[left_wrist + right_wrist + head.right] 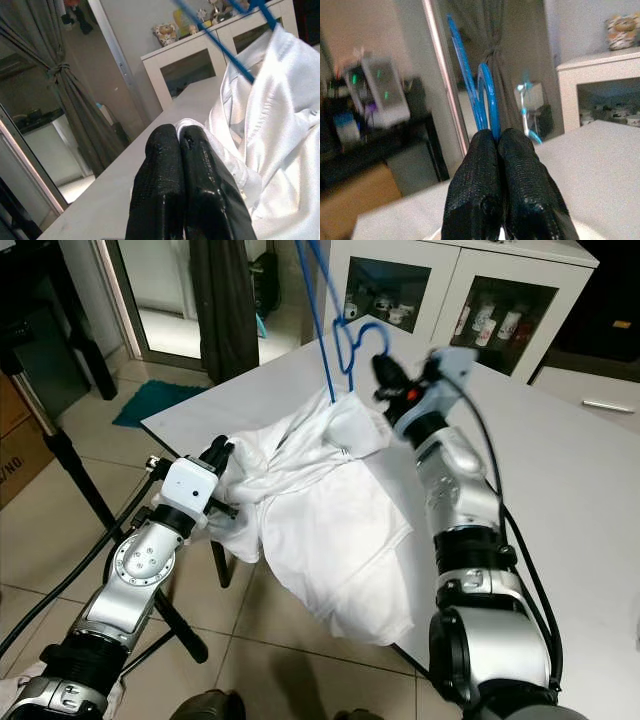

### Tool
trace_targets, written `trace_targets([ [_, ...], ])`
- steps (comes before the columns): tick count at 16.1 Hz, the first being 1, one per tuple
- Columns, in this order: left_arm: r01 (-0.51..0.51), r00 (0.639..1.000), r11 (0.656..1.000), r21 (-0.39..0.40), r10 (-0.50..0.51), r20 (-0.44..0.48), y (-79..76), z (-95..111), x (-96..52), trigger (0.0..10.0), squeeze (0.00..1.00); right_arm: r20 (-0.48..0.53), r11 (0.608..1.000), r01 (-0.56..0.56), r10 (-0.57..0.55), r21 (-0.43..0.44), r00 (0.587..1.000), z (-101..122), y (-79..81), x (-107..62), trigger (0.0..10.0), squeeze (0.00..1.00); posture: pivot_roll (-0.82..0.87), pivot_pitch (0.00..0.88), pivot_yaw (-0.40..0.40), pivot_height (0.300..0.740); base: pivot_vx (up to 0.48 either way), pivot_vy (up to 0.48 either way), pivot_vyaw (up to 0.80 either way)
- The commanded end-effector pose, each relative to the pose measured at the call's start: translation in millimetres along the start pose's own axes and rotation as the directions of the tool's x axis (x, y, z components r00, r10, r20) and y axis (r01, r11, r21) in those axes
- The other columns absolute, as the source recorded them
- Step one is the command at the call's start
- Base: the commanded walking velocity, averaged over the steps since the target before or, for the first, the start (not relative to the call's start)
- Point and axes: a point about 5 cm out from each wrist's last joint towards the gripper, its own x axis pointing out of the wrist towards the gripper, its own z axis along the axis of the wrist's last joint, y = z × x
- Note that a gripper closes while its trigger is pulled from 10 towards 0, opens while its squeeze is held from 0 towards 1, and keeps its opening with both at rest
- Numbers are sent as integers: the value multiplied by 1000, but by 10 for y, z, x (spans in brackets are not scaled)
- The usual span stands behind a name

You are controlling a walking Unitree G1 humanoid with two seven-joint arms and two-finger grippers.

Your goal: Hang hanger

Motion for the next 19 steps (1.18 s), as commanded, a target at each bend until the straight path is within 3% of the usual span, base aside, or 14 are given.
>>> trace_targets([
  [1, 15, 1000, 1000, 11, -15, -15, -29, -43, -28, 10000, 0, 115, 999, 5, -10, 45, 993, 271, -2, 57, 0, 0, 38, 20, -5, 740, 0, 0, 0],
  [3, 16, 1000, 1000, 8, -16, -25, -42, -78, -53, 10000, 0, 259, 990, -24, -14, 142, 966, 500, 22, 59, 0, 0, 38, 20, -5, 740, 0, 0, 0],
  [6, 16, 1000, 1000, 1, -16, -27, -71, -76, -44, 10000, 0, 332, 982, -87, 27, 167, 943, 627, 120, 66, 0, 0, 32, 21, -13, 740, 0, 0, 0],
  [8, 19, 999, 1000, -3, -19, -27, -97, -76, -43, 10000, 0, 312, 966, -177, 112, 188, 943, 618, 239, 62, 0, 0, 31, 21, -13, 740, 0, 0, 0],
  [10, 18, 1000, 1000, -6, -19, -24, -103, -77, -44, 10000, 0, 218, 938, -301, 261, 175, 941, 496, 419, -13, 0, 0, 27, 22, -13, 740, 0, 0, 0],
  [12, 4, 1000, 1000, -14, -5, -14, -85, -64, -35, 10000, 0, 170, 919, -339, 308, 203, 936, 388, 503, -101, 0, 0, 23, 22, -12, 740, 0, 0, 0],
  [15, -2, 1000, 1000, -26, 2, 25, -67, 5, 4, 10000, 0, 71, 964, -206, 196, 171, 978, 166, 418, -201, 0, 0, 15, 23, -10, 740, 0, 0, 0],
  [17, 1, 1000, 1000, -31, 0, 22, -69, -1, 4, 10000, 0, 36, 974, -175, 171, 143, 985, 140, 379, -222, 0, 0, 10, 22, -8, 740, 0, 0, 0],
  [19, -2, 1000, 999, -37, 3, 19, -65, -8, -2, 10000, 0, -94, 983, -160, 168, 84, 981, -7, 359, -270, 0, 0, 14, 22, -11, 740, 0, 0, 0],
])
